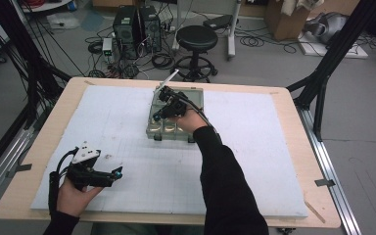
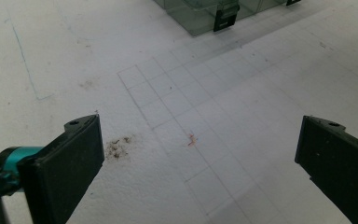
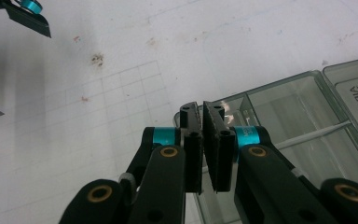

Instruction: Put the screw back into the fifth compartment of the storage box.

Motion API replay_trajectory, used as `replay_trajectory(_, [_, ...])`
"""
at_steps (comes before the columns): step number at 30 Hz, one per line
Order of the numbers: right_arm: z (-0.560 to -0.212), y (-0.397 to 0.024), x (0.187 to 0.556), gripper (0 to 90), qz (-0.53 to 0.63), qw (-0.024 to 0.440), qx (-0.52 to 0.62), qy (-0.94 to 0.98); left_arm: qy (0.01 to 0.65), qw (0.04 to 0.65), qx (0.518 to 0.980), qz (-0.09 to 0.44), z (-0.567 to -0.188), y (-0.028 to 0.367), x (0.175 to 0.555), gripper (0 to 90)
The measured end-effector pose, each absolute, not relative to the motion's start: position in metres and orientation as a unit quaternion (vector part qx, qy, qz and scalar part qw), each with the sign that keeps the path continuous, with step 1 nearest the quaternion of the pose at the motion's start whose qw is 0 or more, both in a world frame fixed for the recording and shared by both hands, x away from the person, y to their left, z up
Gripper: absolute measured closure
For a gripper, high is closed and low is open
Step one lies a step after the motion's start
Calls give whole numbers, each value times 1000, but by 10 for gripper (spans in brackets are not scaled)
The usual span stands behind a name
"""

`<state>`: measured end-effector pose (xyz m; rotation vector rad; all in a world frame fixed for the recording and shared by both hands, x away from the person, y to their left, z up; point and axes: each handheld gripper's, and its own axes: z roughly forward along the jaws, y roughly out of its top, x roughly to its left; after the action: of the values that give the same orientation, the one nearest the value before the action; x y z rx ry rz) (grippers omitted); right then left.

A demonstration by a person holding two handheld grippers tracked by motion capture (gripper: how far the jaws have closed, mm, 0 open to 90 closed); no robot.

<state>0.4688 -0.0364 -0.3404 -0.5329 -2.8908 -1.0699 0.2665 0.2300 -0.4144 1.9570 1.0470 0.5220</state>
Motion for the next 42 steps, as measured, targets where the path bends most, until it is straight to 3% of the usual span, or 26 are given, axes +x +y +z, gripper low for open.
replay_trajectory(42, [-376, -18, 484, 864, -314, 13, -197, -929, 414, 422, 780, 204, -414, 230, 266, 17])
